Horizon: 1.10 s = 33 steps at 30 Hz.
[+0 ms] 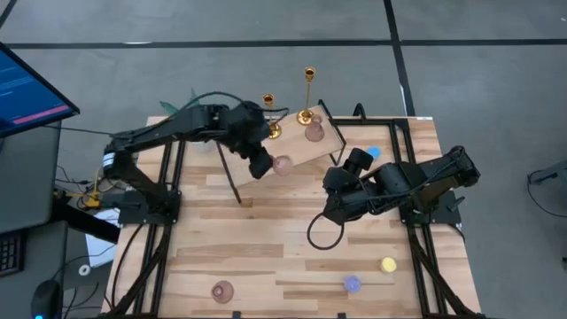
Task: Pick & Place candle stick holders
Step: Put the top pink glass candle holder on the shelf
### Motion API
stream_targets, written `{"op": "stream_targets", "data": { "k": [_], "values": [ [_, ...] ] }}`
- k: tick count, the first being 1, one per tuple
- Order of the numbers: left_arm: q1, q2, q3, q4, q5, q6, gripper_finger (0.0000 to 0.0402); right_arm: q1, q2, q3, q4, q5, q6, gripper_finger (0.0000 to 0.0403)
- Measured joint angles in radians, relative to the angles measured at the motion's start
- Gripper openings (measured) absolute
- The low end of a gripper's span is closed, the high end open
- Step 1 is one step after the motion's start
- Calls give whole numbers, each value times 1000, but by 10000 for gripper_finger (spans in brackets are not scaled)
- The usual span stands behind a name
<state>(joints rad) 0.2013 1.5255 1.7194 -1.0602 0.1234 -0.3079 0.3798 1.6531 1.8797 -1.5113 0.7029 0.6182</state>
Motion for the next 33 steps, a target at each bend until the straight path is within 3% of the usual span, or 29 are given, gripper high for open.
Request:
{"op": "stream_targets", "data": {
  "k": [9,21,33],
  "values": [
    [26,127,67,-59,3,165,30,0,0,0,0,0,1,256],
    [159,147,114,-130,1,232,30,-9,0,0,1,-34,3,256],
    [138,209,114,-129,4,307,30,-8,0,0,6,-40,3,256]
  ]
}}
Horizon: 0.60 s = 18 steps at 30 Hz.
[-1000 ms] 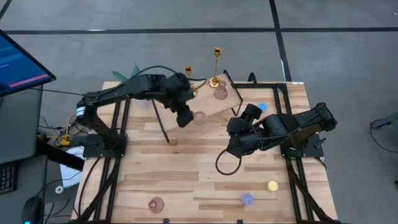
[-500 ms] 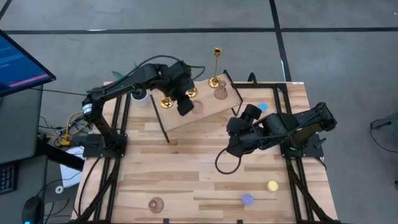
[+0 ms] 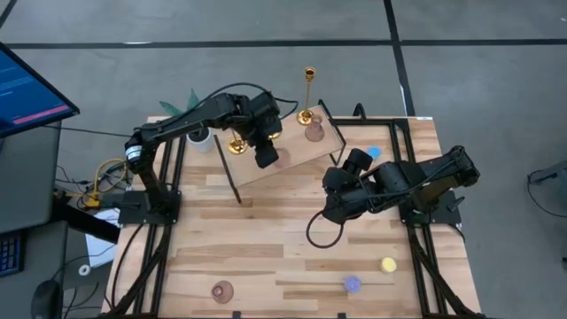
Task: Pick & Place candle stick holders
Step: Put the top pink glass candle holder on the shelf
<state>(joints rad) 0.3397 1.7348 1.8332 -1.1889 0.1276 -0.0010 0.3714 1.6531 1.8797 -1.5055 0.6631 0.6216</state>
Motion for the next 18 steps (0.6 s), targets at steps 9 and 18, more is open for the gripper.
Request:
{"op": "stream_targets", "data": {
  "k": [9,18],
  "values": [
    [23,-8,0,0,-23,6,30,0,0,0,2,-9,0,256],
    [21,-8,0,0,-23,23,33,0,0,0,21,-9,-1,256]
  ]
}}
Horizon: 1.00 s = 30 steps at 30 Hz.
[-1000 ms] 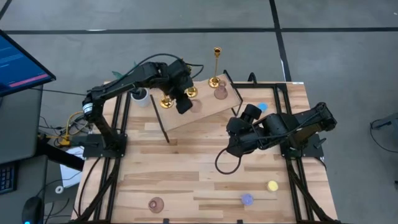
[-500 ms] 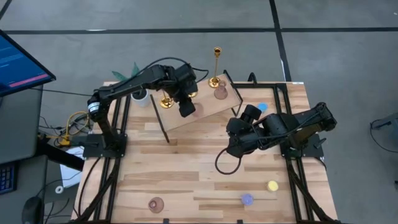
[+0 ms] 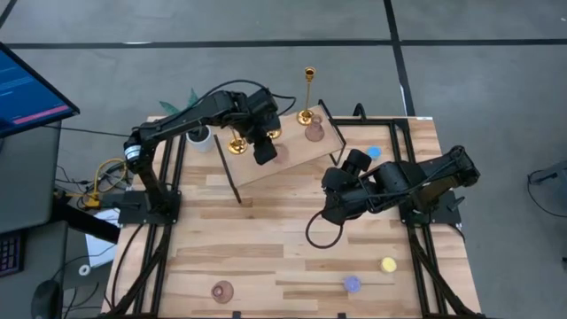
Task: Pick & Place candle stick holders
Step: Put the top pink glass candle holder on the shelf
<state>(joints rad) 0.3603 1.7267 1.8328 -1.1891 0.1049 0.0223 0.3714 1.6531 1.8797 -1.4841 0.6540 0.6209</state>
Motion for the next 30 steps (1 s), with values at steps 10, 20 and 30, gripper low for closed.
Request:
{"op": "stream_targets", "data": {
  "k": [10,20,30],
  "values": [
    [-1,0,0,0,0,7,36,0,0,0,0,-3,-1,256],
    [-1,0,0,2,-26,8,54,0,0,0,0,-3,-1,256],
    [-1,0,0,18,-30,27,55,0,0,0,2,-3,-1,256]
  ]
}}
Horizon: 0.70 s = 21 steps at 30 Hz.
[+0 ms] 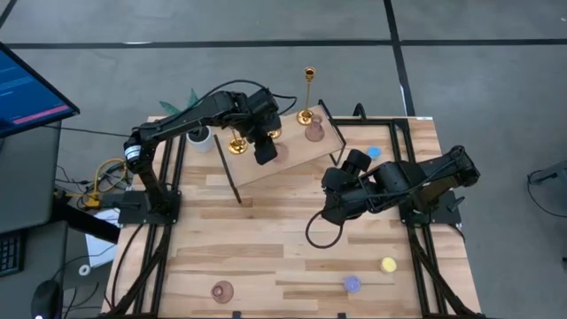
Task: Pick & Place candle stick holders
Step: Put the top pink glass candle holder on the shelf
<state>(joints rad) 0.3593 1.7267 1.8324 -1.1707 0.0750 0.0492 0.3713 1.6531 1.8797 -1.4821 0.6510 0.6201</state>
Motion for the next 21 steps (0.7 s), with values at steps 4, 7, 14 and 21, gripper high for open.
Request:
{"op": "stream_targets", "data": {
  "k": [4,7,14,21],
  "values": [
    [0,0,0,6,0,0,58,0,0,0,1,0,0,256],
    [0,0,0,14,0,0,63,0,0,0,2,0,0,256],
    [0,0,0,20,0,0,75,0,0,0,2,0,1,256],
    [0,0,0,35,0,7,77,0,0,0,3,0,2,256]
  ]
}}
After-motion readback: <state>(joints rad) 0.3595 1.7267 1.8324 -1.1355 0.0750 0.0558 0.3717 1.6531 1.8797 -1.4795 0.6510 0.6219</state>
